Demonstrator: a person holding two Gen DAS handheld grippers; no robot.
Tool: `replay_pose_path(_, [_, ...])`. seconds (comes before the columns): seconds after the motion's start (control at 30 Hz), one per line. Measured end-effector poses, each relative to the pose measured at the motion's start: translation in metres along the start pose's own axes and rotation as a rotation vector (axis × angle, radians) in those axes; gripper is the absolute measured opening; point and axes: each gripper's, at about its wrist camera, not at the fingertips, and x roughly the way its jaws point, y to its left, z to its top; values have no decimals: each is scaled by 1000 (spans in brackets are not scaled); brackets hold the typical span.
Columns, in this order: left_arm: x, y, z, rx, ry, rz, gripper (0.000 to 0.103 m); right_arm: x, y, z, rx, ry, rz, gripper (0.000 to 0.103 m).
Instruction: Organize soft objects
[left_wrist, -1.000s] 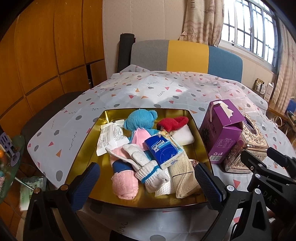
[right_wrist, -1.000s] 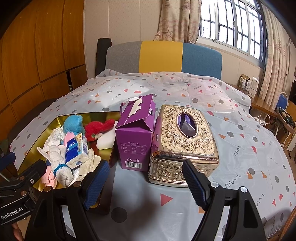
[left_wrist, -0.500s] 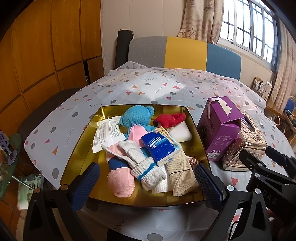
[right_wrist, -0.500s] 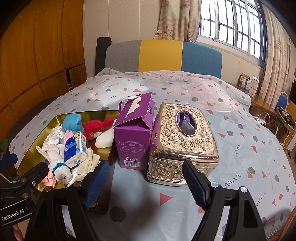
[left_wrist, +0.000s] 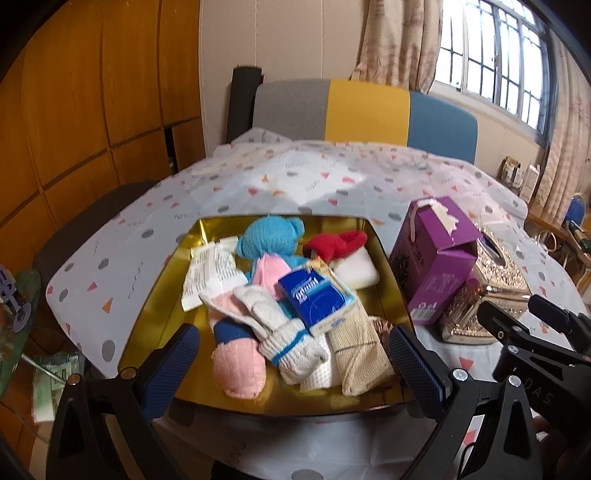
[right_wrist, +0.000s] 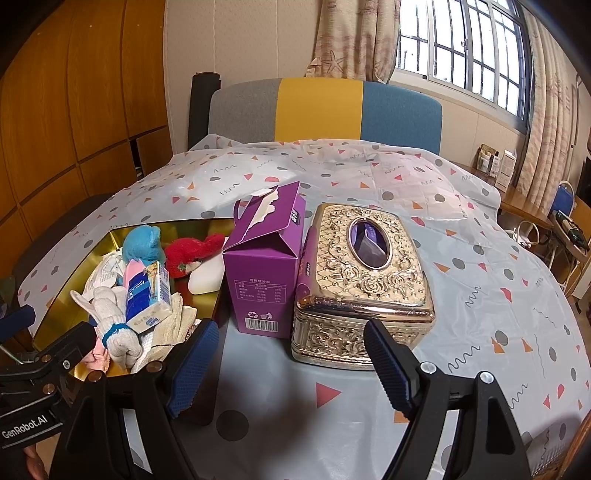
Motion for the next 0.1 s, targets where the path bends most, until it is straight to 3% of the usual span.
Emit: replay_pose_path(0.1, [0,3,3,-6,-13,-3,102,-4,-8,0,28,-19,-5,82])
